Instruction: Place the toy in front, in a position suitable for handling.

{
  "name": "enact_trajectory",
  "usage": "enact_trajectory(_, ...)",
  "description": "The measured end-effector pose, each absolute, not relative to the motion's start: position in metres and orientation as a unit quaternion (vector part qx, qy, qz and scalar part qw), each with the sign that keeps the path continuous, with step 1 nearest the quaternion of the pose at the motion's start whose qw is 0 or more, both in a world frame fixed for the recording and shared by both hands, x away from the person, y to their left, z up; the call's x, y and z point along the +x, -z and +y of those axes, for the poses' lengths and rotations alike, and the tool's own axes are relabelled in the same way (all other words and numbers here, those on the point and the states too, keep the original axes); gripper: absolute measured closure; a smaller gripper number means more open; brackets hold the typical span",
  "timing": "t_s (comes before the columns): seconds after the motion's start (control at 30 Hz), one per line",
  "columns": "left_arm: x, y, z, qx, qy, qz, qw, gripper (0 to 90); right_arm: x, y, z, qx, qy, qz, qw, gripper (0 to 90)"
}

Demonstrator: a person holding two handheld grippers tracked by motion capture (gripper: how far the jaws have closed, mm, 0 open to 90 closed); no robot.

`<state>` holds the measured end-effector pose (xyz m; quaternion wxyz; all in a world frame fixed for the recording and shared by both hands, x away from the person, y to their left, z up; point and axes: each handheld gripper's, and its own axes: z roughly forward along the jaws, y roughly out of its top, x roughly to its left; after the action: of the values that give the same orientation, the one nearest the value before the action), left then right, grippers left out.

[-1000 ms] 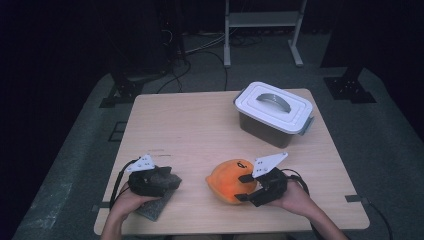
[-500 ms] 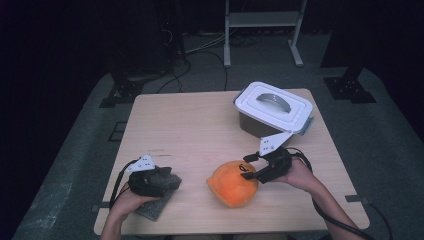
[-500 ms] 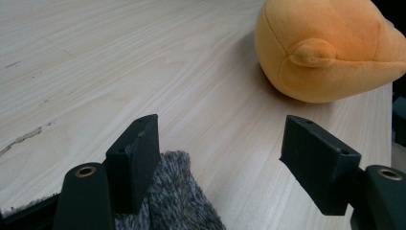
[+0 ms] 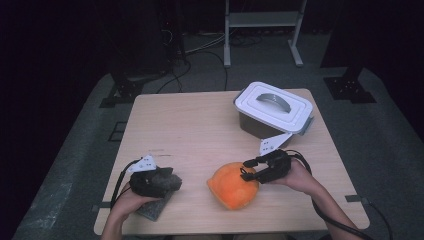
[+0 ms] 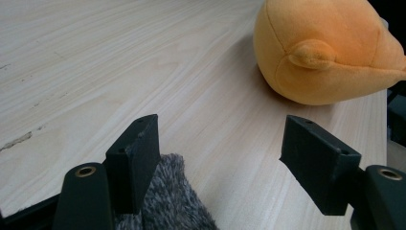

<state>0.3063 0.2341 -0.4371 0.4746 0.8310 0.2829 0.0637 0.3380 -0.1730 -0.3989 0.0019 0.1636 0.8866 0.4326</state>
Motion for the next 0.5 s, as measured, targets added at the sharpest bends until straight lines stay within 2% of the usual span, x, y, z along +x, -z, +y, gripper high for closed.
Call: enact_trajectory(0.5, 0.306, 0.437, 0.232, 0.833, -0.069, 0.272, 0.477, 28.3, 0.322, 0.398, -0.182, 0.172, -0.448, 0.877, 0.0, 48.2)
